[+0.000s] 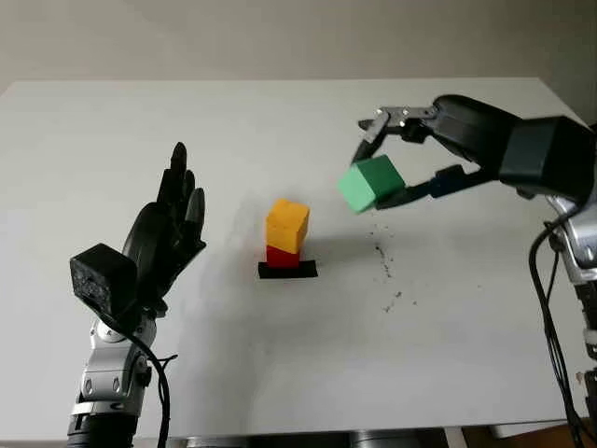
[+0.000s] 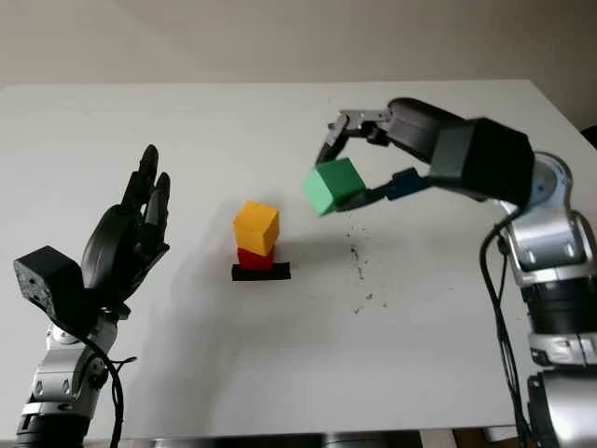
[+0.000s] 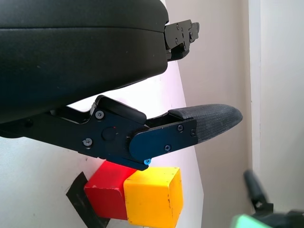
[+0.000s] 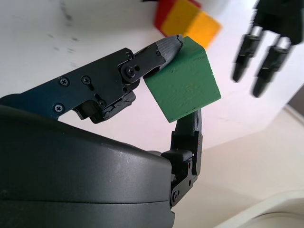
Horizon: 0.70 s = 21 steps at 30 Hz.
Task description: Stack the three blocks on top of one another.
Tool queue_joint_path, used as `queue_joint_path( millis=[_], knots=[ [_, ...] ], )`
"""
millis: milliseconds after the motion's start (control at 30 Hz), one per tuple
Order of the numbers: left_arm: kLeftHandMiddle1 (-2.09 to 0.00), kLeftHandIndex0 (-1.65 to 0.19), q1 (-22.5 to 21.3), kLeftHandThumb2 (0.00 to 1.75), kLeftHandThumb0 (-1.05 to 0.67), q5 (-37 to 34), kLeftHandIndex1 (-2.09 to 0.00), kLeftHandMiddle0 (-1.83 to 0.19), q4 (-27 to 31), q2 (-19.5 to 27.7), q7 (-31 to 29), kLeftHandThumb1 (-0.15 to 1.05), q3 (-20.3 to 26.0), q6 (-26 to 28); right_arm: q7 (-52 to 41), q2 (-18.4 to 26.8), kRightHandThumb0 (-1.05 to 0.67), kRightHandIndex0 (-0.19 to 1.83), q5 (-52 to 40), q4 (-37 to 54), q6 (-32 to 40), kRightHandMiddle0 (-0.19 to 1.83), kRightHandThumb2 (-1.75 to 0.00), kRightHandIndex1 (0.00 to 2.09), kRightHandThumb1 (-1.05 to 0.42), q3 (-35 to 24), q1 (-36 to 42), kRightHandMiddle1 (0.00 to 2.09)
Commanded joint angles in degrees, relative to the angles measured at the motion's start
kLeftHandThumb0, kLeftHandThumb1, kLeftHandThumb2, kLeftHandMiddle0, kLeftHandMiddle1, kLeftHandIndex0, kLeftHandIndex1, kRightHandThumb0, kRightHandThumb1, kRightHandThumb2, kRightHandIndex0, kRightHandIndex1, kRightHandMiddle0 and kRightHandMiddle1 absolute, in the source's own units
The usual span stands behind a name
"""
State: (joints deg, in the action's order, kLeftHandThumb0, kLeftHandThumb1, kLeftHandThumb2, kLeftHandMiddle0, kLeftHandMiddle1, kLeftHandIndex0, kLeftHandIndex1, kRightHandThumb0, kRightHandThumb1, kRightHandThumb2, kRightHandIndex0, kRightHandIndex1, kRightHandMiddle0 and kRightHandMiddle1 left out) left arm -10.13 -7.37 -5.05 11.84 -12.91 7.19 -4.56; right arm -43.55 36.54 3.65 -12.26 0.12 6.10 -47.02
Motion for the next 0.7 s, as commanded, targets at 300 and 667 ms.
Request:
queue_joint_path(
  millis=[300, 667],
  knots=[
    [-0.02, 0.19, -0.07, 0.66, -0.78, -0.18, 0.00, 0.19, 1.24, -0.58, 0.97, 1.05, 0.12, 0.42, -2.42, -7.31, -0.41, 0.26, -1.06, -6.83, 4.61, 0.36, -0.05, 0.07, -0.92, 2.78, -8.34, 1.51],
    [-0.03, 0.19, 0.58, 0.65, -0.80, -0.40, 0.00, 0.19, 1.63, -0.82, 0.96, 1.05, 0.23, 0.17, -0.71, -10.38, -0.41, 0.25, 2.25, -9.05, 7.49, 0.37, -0.06, 0.06, -0.93, 5.36, -7.76, 1.49]
  ],
)
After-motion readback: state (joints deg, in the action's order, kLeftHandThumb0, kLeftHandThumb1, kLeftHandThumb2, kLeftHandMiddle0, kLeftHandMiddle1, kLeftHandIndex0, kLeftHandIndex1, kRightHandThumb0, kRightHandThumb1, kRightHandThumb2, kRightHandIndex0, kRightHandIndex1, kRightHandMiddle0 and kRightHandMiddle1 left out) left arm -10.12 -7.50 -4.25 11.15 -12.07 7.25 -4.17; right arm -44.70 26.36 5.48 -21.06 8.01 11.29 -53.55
